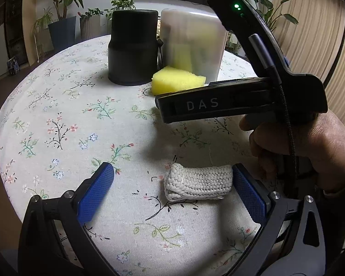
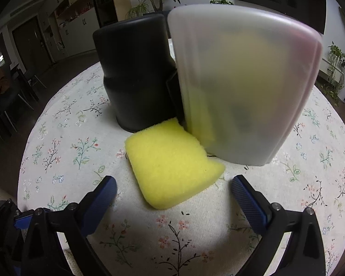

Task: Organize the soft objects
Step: 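Grasp the knitted scrubber pad with the left tool while the right tool grasps the yellow sponge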

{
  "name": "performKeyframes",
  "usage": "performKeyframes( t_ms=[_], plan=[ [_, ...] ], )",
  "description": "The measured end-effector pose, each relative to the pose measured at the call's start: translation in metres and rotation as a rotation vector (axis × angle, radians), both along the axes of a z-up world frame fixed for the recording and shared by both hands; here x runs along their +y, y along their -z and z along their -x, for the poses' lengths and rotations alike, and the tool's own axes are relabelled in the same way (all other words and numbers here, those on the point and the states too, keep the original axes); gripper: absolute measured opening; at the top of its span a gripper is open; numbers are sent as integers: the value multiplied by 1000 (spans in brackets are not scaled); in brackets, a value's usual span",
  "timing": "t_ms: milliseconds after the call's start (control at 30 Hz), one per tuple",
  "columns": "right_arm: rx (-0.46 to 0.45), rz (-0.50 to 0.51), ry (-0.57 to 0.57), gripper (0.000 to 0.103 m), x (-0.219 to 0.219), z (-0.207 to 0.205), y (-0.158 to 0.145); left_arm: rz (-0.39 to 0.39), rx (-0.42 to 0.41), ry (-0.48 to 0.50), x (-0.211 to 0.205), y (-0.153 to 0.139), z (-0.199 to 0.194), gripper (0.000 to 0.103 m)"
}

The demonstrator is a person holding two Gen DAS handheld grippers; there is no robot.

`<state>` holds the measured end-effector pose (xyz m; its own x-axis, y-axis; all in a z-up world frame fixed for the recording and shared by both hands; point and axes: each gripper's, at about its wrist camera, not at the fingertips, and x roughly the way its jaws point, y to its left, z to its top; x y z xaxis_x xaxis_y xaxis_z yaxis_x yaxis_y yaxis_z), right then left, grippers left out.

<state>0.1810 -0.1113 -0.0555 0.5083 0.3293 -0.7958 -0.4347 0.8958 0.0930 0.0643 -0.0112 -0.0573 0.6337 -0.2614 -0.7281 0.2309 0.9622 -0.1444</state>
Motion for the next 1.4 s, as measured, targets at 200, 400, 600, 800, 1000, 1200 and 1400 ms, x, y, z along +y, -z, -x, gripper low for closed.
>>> performKeyframes(
  t_ms=[200,400,600,800,1000,1200,1400],
  plan=[
    [-5,47,-10,103,10,-2,3,-3,0,-5,-4,-1,-1,103],
    [-14,41,-25,97,4,-2,3,-55,-16,7,-12,2,0,99],
    [-15,21,-35,95,-8,-2,2,-68,-17,-7,-11,2,9,97],
    [-20,45,-34,95,-7,-3,1,-91,-30,-10,-14,4,9,97],
    [-33,63,-32,86,-3,-2,1,-113,-36,-22,-17,5,10,97],
    [-51,62,-46,67,-2,5,-2,-121,-54,-34,-16,2,11,56],
    [-56,52,-46,58,-5,16,-3,-101,-52,-33,-12,0,12,50]
  ],
)
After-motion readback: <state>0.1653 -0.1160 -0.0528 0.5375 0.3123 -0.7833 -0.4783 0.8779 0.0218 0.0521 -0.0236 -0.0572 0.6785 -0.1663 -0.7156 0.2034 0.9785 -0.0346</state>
